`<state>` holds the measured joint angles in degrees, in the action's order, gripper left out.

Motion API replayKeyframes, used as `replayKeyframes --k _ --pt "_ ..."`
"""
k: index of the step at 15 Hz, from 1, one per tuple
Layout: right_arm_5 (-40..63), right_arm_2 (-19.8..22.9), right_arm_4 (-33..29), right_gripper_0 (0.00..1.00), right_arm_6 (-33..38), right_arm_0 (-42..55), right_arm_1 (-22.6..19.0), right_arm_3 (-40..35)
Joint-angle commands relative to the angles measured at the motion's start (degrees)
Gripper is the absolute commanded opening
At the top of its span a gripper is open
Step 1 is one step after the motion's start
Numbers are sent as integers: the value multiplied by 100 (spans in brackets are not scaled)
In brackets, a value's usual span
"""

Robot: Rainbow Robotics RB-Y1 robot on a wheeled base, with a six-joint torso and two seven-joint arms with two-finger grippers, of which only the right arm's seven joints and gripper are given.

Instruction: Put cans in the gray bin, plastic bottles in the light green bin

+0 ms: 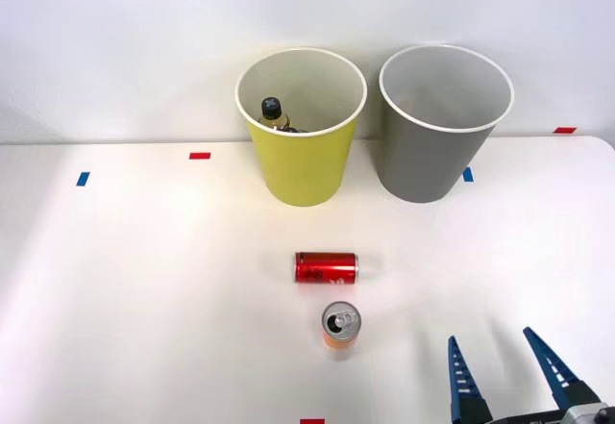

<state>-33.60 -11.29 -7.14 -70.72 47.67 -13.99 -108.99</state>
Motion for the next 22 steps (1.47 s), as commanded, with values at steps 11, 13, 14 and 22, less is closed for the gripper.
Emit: replayKeyframes --k 11,13,14,22 --pt "-1017 -814 1074 100 -1726 305 -25 721" --pt "-1096 -778 1092 100 -1752 436 45 721" --pt "-1096 -735 1092 100 -1770 472 54 721" --pt "-1096 -708 1092 100 -1787 498 54 721"
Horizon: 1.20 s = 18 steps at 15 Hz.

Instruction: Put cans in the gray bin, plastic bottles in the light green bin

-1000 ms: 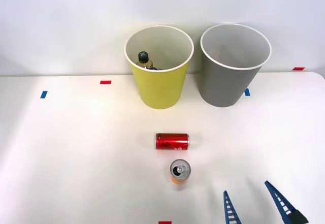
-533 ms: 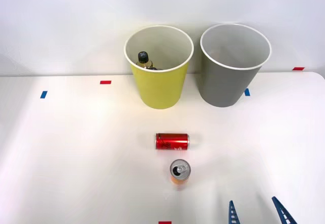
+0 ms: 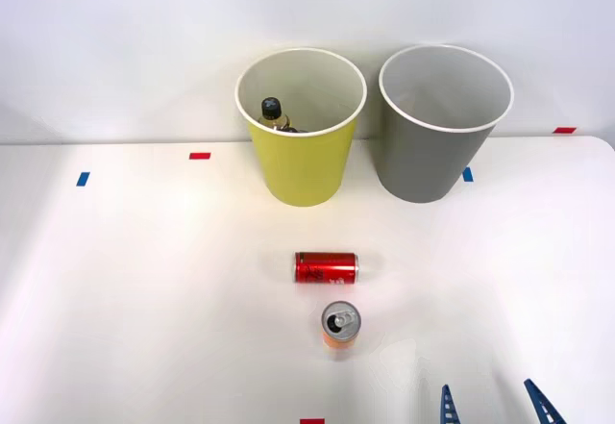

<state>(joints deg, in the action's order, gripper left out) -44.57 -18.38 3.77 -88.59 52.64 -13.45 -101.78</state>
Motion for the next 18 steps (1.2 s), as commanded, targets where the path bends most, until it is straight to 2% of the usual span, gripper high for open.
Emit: replayKeyframes --k 1,18 --pt "1 1 1 100 0 0 0 0" --pt "1 1 1 100 0 0 0 0"
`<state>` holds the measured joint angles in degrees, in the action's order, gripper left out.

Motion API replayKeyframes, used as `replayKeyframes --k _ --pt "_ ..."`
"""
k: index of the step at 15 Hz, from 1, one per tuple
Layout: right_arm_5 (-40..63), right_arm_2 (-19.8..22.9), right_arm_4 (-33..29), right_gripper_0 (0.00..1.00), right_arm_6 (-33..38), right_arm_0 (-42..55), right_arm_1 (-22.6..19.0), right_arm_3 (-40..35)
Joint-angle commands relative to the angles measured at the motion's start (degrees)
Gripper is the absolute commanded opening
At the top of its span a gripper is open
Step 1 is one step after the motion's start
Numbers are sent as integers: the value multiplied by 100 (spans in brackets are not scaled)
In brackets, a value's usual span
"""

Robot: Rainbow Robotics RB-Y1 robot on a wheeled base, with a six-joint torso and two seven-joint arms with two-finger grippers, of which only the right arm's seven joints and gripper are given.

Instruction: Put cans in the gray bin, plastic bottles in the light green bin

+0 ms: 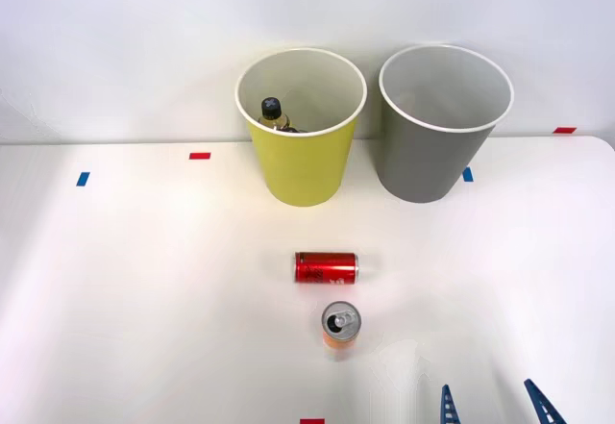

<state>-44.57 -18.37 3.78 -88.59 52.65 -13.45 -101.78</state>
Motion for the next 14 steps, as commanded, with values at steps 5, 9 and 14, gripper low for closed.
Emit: replayKeyframes --k 5,9,14 --pt "1 0 0 100 0 0 0 0" --pt "1 0 0 100 0 0 0 0" --pt "1 0 0 100 0 0 0 0"
